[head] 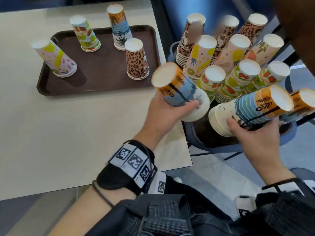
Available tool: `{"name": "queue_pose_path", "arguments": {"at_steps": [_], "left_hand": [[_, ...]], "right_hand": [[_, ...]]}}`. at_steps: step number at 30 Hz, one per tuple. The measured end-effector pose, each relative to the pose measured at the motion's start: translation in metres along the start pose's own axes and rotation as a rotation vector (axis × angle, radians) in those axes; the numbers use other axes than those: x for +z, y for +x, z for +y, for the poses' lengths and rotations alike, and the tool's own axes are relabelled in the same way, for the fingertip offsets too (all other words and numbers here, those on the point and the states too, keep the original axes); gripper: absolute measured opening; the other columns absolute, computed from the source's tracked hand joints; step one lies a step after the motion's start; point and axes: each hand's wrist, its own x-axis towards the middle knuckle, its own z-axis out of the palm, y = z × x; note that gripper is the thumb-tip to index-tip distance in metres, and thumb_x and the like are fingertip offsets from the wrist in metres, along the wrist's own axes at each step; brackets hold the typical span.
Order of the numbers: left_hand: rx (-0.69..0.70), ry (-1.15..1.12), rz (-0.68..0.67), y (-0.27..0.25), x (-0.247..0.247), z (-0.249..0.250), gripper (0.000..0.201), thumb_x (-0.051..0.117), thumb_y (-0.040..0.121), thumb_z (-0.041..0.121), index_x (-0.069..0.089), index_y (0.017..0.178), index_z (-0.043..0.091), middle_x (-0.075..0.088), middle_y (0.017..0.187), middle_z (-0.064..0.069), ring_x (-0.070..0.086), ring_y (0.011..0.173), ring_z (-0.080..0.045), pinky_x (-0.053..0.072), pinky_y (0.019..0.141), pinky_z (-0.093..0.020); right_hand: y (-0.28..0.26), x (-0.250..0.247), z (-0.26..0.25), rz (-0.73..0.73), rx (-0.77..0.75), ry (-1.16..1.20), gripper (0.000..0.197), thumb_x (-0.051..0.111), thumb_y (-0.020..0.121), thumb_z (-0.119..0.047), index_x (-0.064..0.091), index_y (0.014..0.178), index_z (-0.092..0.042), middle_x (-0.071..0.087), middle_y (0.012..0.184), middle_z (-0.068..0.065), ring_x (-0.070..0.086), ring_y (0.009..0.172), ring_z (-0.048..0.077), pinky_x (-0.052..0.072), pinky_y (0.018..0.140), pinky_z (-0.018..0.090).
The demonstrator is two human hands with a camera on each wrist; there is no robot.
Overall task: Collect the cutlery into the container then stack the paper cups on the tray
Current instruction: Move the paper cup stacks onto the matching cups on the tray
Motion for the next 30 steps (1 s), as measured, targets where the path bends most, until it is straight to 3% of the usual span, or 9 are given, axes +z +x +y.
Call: {"name": "queue_pose_path", "arguments": {"at_steps": [4,7,10,14,16,19,23,26,30], "left_hand": [[0.051,-0.051,0.203,-0.002,-0.05,0.011,0.042,0.081,0.071,0.013,0.067,0.11,0.009,0.071,0.099,0.009,0.068,0.089,0.001,0.052,0.075,-0.014],[0.072,-0.021,0.33,0.002,-0.091,0.016,0.034,0.08,0.072,0.012,0.066,0.103,0.02,0.07,0.095,0.016,0.067,0.085,0.008,0.049,0.071,-0.008],[0.055,0.008,0.436,0.004,-0.123,0.011,0.032,0.08,0.072,0.01,0.064,0.091,0.031,0.071,0.082,0.024,0.066,0.081,0.011,0.048,0.068,-0.004],[0.017,0.064,0.444,0.02,-0.175,0.005,0.033,0.082,0.069,0.014,0.064,0.085,0.036,0.069,0.079,0.037,0.066,0.08,0.013,0.048,0.065,-0.003],[-0.011,0.071,0.445,0.027,-0.201,0.003,0.033,0.082,0.068,0.012,0.065,0.085,0.035,0.069,0.077,0.036,0.066,0.079,0.013,0.049,0.064,-0.005],[-0.042,0.072,0.456,0.037,-0.233,0.0,0.034,0.084,0.065,0.01,0.066,0.084,0.032,0.07,0.075,0.034,0.066,0.077,0.013,0.048,0.071,-0.013],[-0.08,0.074,0.427,0.058,-0.266,0.003,0.04,0.086,0.061,0.013,0.065,0.09,0.03,0.07,0.088,0.02,0.064,0.078,0.017,0.047,0.077,-0.018],[-0.071,0.065,0.394,0.075,-0.277,0.007,0.044,0.087,0.058,0.013,0.065,0.089,0.034,0.071,0.096,0.015,0.067,0.086,0.009,0.049,0.088,-0.027],[-0.053,0.052,0.362,0.098,-0.282,0.014,0.039,0.089,0.057,0.015,0.065,0.079,0.037,0.072,0.082,0.029,0.069,0.08,0.007,0.055,0.084,-0.032]], "right_hand": [[0.007,0.039,-0.034,-0.111,-0.07,0.09,0.068,0.081,0.067,-0.005,0.046,0.126,-0.002,0.062,0.113,-0.007,0.061,0.102,-0.007,0.049,0.086,0.01],[0.018,0.083,-0.067,-0.177,-0.098,0.15,0.068,0.082,0.068,-0.007,0.046,0.126,-0.002,0.063,0.117,0.002,0.062,0.109,0.006,0.05,0.089,0.018],[0.03,0.126,-0.093,-0.202,-0.116,0.178,0.062,0.082,0.067,-0.005,0.048,0.119,-0.003,0.062,0.109,-0.006,0.062,0.101,-0.004,0.049,0.083,0.012],[0.067,0.2,-0.136,-0.148,-0.193,0.191,0.06,0.084,0.066,-0.012,0.049,0.115,-0.009,0.062,0.106,-0.006,0.06,0.099,-0.008,0.05,0.091,0.016],[0.091,0.24,-0.158,-0.113,-0.219,0.21,0.059,0.083,0.067,-0.014,0.046,0.112,-0.015,0.061,0.102,-0.014,0.059,0.094,-0.014,0.047,0.089,0.01],[0.125,0.297,-0.189,-0.056,-0.243,0.24,0.059,0.083,0.065,-0.018,0.044,0.109,-0.018,0.058,0.096,-0.02,0.059,0.087,-0.013,0.049,0.083,0.013],[0.167,0.364,-0.2,0.026,-0.222,0.234,0.064,0.082,0.065,-0.021,0.042,0.114,-0.012,0.06,0.108,0.0,0.061,0.098,0.008,0.05,0.085,0.019],[0.187,0.397,-0.188,0.021,-0.157,0.154,0.067,0.082,0.064,-0.021,0.041,0.116,-0.012,0.058,0.115,0.005,0.06,0.105,0.017,0.048,0.089,0.024],[0.189,0.412,-0.164,-0.084,-0.04,-0.067,0.094,0.083,0.063,-0.016,0.027,0.137,-0.008,0.043,0.135,0.014,0.042,0.129,0.027,0.036,0.104,0.029]]}}
